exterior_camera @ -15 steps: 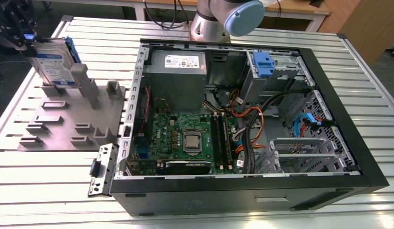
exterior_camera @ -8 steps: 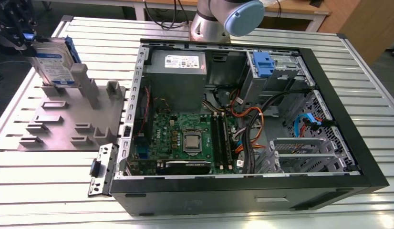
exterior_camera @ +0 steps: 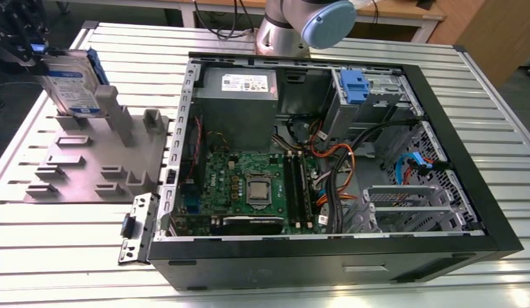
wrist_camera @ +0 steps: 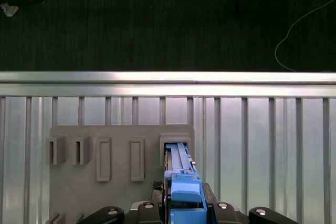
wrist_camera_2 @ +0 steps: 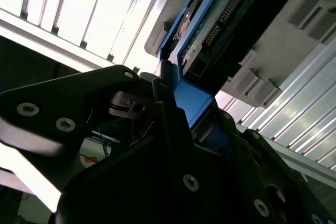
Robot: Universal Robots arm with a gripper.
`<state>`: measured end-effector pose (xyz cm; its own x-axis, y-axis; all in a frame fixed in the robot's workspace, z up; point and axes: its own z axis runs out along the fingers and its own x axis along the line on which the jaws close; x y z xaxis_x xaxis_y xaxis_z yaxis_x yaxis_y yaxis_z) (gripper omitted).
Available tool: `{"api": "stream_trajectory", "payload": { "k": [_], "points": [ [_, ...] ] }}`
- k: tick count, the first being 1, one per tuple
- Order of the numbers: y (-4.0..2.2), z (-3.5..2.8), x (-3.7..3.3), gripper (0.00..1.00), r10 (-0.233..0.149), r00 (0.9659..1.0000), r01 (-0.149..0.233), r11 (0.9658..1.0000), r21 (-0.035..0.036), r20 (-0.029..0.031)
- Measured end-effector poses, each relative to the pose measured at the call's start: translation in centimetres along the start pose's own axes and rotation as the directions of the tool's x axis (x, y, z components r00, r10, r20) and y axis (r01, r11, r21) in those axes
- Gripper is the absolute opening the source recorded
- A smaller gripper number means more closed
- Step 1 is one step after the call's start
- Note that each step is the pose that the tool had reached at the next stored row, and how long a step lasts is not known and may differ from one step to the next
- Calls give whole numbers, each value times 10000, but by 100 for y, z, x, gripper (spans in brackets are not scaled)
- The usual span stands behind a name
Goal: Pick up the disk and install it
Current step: 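Pick up the disk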
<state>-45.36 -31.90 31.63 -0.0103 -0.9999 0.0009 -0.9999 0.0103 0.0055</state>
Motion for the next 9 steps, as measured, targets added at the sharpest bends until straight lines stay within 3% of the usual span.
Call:
{"api": "stream_trajectory", "payload": {
  "k": [9],
  "points": [
    [0, -21, 0, 36, 0, 10000, 0, 10000, 2, 0]
  ]
}}
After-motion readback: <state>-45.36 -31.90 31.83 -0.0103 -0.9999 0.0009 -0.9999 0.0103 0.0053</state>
